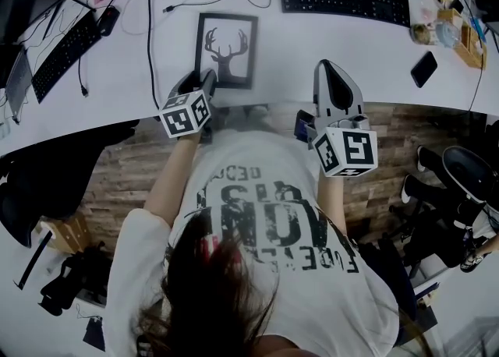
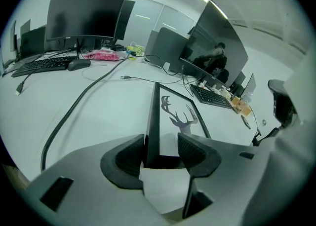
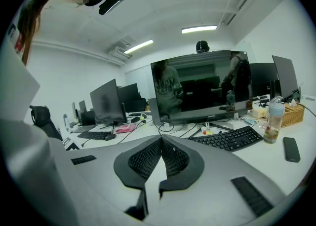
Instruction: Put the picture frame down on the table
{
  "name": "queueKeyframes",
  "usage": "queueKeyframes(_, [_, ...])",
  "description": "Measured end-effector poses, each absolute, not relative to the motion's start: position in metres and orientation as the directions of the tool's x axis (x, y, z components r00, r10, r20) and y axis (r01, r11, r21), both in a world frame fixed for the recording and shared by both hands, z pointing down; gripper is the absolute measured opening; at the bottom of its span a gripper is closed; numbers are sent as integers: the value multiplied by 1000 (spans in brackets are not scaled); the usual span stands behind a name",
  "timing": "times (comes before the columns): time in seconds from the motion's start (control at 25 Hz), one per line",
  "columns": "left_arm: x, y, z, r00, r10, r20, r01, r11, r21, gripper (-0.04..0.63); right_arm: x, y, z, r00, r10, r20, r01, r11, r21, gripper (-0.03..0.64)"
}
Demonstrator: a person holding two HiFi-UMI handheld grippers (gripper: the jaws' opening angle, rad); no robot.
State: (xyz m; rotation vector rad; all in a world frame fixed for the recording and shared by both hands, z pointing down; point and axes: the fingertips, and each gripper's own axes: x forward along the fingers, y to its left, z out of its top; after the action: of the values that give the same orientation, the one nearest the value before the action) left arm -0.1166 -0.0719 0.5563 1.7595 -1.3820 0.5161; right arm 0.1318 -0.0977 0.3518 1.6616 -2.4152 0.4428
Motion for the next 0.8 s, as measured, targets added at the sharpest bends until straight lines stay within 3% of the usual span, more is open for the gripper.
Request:
queueKeyframes(0.24, [-119, -72, 560, 299, -586, 753, -946, -77, 315, 211, 133, -98, 351, -356, -881, 312, -934, 328, -140, 0])
queueKeyframes(0.48, [-119, -73, 563, 240, -578, 780, -969, -190, 157, 176, 137, -100, 351, -347, -884, 315, -938, 319, -139, 0])
queueKeyframes(0.8, [-118, -73, 565, 282, -552, 785, -959, -178, 220, 179, 145, -101, 350, -328, -890, 316, -944, 300, -137, 0])
